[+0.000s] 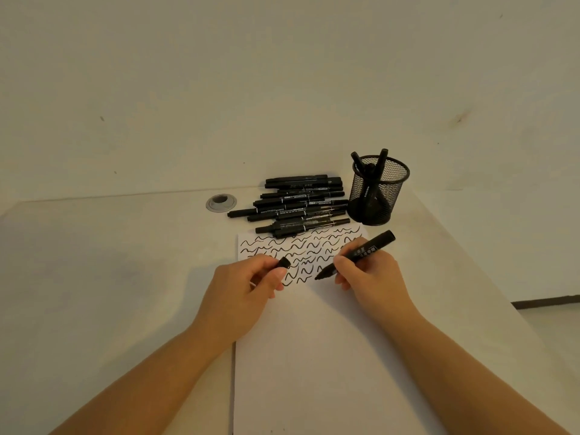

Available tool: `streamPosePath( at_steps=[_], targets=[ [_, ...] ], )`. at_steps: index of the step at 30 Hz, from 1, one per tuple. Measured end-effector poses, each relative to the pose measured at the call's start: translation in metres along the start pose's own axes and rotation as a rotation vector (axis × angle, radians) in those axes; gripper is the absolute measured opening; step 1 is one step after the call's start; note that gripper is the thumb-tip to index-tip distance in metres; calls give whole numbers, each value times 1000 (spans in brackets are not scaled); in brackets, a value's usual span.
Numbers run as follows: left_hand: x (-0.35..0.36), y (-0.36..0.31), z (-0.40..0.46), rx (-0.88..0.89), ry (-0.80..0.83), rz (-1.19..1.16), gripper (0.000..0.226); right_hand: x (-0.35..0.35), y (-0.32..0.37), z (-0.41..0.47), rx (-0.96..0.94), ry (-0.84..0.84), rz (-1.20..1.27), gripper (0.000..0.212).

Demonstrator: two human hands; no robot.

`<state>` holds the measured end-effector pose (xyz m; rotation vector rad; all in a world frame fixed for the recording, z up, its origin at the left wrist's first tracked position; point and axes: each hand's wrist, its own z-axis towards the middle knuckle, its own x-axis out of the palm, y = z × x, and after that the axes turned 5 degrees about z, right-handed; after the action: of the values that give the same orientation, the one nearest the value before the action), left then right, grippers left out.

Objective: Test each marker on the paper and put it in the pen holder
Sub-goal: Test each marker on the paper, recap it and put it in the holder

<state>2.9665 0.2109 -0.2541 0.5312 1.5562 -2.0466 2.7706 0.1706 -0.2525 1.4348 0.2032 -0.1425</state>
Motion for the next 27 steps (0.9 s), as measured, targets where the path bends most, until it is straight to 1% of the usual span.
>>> streamPosePath(
  at_steps=[4,7,11,14,18,20,22,24,25,27],
  targets=[
    [0,0,-1,17,9,-24,11,0,0,0,3,17,-62,14],
    [0,1,-2,19,-9,-54,10,-1,-1,0,8,-31,-62,18],
    [1,2,-3,27,-10,-78,11,-2,-1,0,25,-77,-61,17],
    [1,2,-3,31,-13,-77,11,-3,-2,-2,2,-145,-97,18],
    [1,1,-3,37,-14,-73,9,-7,2,-4,-72,-234,52,13],
    [1,0,-4,52,-10,-49,13,-9,6,-6,-74,-200,140,11],
    [1,-1,-4,84,-7,-6,21,-10,9,-8,-58,-101,262,15],
    [1,-2,-5,104,-1,32,24,-9,12,-12,-8,20,457,14],
    [1,-2,-5,114,-1,50,23,-9,13,-13,19,67,538,12],
    [1,-4,-5,125,0,65,13,-7,13,-15,43,114,582,16]
  ],
)
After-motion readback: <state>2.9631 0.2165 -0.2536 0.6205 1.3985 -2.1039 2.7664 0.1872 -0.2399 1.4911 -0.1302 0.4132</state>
